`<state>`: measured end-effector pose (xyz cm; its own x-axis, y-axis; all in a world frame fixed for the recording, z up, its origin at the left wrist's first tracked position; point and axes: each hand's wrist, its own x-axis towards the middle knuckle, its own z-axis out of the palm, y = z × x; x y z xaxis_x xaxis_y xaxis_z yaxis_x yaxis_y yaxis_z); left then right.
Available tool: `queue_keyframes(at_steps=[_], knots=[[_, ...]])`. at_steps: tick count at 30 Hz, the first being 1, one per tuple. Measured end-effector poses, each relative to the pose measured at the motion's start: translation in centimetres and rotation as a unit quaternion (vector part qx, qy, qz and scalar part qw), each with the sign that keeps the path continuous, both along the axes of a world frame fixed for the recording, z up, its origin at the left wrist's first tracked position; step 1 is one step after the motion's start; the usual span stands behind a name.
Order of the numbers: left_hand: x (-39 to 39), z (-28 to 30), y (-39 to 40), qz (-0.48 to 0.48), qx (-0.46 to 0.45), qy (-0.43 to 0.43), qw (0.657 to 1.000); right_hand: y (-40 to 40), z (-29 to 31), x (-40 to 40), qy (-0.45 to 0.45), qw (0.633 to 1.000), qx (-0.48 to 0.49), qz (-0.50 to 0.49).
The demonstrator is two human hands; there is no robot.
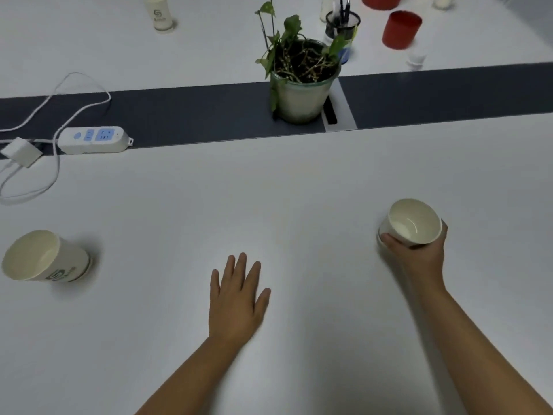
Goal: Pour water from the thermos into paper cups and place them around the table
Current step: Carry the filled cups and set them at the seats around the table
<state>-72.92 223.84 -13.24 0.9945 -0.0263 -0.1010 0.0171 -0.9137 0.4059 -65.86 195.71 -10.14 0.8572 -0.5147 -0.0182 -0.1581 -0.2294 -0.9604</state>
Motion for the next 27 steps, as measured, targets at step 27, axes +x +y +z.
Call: queue_keyframes(at_steps=[27], knots=[[-0.1, 0.1, -0.6, 0.008, 0.015, 0.001, 1.0, -2.8, -1.5, 2.6, -0.003, 0.998, 0.047, -0.032]])
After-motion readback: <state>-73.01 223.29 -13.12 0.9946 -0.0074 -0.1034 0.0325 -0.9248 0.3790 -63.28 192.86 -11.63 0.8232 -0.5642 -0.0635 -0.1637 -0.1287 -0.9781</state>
